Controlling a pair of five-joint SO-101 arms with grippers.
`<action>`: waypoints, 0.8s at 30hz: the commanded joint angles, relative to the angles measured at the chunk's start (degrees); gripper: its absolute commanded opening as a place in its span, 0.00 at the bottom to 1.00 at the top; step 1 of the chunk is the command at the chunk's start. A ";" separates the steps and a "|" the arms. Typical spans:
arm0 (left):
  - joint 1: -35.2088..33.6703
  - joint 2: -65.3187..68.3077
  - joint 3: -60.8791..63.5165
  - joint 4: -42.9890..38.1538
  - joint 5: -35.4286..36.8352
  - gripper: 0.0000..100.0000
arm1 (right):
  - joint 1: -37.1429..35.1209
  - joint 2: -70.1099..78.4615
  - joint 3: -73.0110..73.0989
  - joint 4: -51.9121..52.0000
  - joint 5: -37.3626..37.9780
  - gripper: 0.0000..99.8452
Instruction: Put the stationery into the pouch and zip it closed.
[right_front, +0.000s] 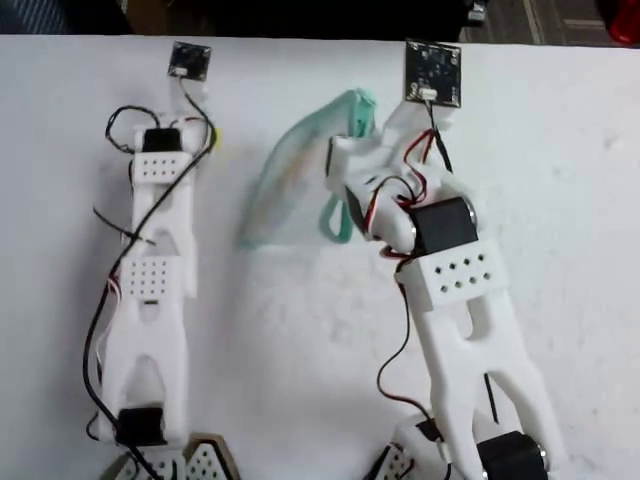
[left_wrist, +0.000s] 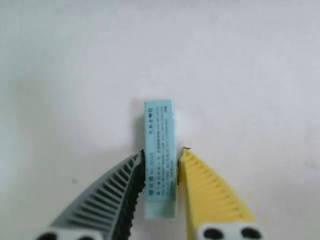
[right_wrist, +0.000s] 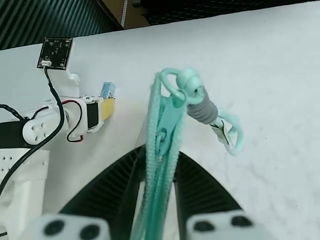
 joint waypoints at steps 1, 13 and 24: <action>0.75 -2.68 -0.44 1.49 -7.47 0.02 | -1.63 -0.57 0.18 -0.22 0.18 0.02; 1.27 -17.36 -5.63 28.48 -10.55 0.02 | -1.45 -0.13 0.26 -0.22 0.18 0.02; 0.66 -59.56 7.03 39.56 -10.64 0.02 | -1.45 -0.13 0.35 0.04 0.18 0.02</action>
